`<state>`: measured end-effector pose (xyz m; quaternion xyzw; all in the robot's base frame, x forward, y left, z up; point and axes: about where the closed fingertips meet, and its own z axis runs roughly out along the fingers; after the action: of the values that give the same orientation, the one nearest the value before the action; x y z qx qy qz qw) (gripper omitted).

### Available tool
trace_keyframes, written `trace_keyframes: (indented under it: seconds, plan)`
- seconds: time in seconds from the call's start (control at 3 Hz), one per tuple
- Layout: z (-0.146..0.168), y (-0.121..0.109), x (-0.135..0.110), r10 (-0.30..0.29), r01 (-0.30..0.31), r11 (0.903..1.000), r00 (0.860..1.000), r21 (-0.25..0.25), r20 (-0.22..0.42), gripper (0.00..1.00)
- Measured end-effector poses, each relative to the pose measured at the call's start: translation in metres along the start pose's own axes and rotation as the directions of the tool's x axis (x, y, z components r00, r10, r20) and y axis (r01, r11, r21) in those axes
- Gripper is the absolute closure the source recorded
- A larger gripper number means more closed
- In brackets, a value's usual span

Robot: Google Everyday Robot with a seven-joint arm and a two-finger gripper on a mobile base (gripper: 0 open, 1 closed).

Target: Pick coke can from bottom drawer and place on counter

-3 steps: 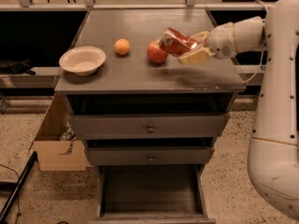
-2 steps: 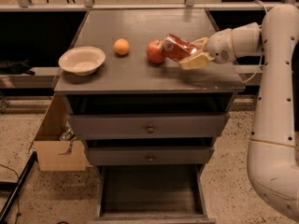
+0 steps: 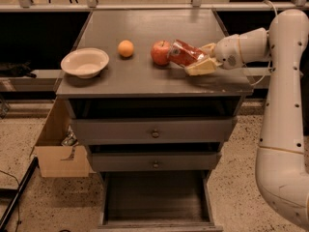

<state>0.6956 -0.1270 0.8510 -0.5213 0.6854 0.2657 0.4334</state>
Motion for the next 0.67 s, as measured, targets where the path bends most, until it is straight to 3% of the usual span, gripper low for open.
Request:
trace_keyframes:
  seconds: [0.67]
  plan:
    - [0.0000, 0.0000, 0.0000, 0.000, 0.000, 1.0000, 1.000, 0.000, 0.000, 0.59]
